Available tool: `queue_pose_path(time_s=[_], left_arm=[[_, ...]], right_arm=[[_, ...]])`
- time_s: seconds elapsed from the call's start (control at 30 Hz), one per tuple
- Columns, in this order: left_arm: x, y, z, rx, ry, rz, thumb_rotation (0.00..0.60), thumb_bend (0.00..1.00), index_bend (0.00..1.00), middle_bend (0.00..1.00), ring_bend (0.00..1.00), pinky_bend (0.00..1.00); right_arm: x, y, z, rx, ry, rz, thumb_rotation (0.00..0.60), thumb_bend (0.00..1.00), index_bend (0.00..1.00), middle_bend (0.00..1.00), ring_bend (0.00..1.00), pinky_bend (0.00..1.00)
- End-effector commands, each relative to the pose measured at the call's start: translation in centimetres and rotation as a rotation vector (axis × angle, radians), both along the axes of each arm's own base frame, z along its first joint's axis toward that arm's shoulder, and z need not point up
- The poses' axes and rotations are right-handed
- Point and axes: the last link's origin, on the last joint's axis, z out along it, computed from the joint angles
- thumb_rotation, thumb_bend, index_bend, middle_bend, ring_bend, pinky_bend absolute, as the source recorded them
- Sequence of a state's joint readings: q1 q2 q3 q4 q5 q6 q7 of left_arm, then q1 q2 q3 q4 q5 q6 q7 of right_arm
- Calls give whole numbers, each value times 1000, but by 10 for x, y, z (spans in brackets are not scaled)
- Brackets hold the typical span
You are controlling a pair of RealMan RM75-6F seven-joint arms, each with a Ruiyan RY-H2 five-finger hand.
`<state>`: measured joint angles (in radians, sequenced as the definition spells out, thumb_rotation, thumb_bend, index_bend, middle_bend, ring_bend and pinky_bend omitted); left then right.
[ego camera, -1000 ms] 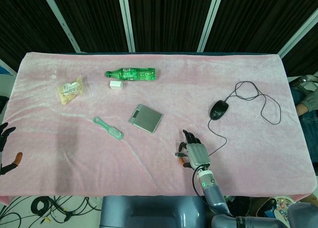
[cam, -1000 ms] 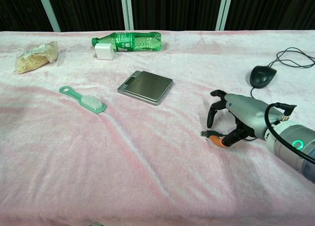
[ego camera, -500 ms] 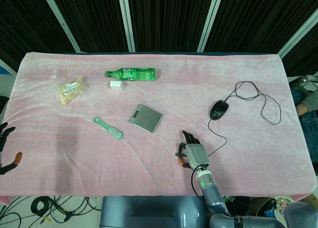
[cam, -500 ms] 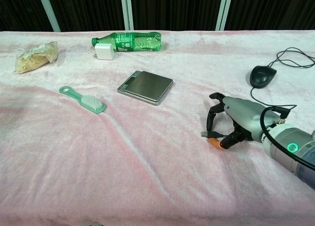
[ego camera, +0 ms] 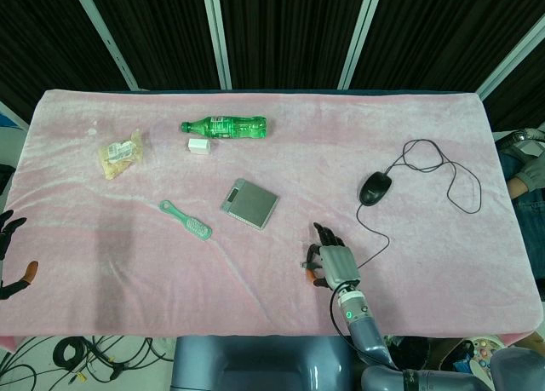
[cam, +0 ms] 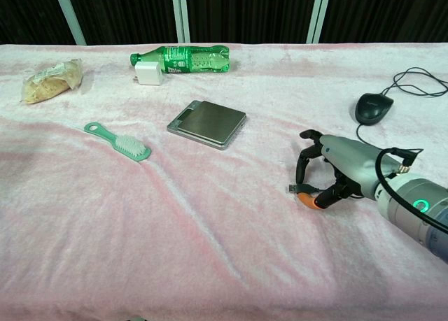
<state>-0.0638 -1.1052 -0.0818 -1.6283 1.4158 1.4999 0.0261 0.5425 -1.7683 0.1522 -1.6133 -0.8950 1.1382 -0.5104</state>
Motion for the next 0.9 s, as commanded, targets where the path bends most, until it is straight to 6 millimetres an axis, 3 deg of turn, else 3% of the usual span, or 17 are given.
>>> queue_pose_path(time_s=[0.03,0.27,0.47,0.73,0.9], left_arm=[[0,0,0,-1,1,0,600,339,167,59,0,0],[0,-1,0,-2,-2,-1,600,339,167,59,0,0],[0,0,0,-4,-1,0,600,339,167,59,0,0],[0,-1,0,-3,-2,1,600,339,167,59,0,0],[0,-1,-1,-4,-2,0,600,339,167,59,0,0]], right_arm=[[3,-1,5,1,-13,16,600,309,567,0,13,161],[16,-8,22,4,-52,71,600,313,574,0,14,161],[37,-12,49,-31,-86,155,600,313,580,0,14,161],[68,1,95,-96,-183,271,600,312,596,0,14,161],[80,9,112,-121,-227,320,600,312,607,0,14,161]])
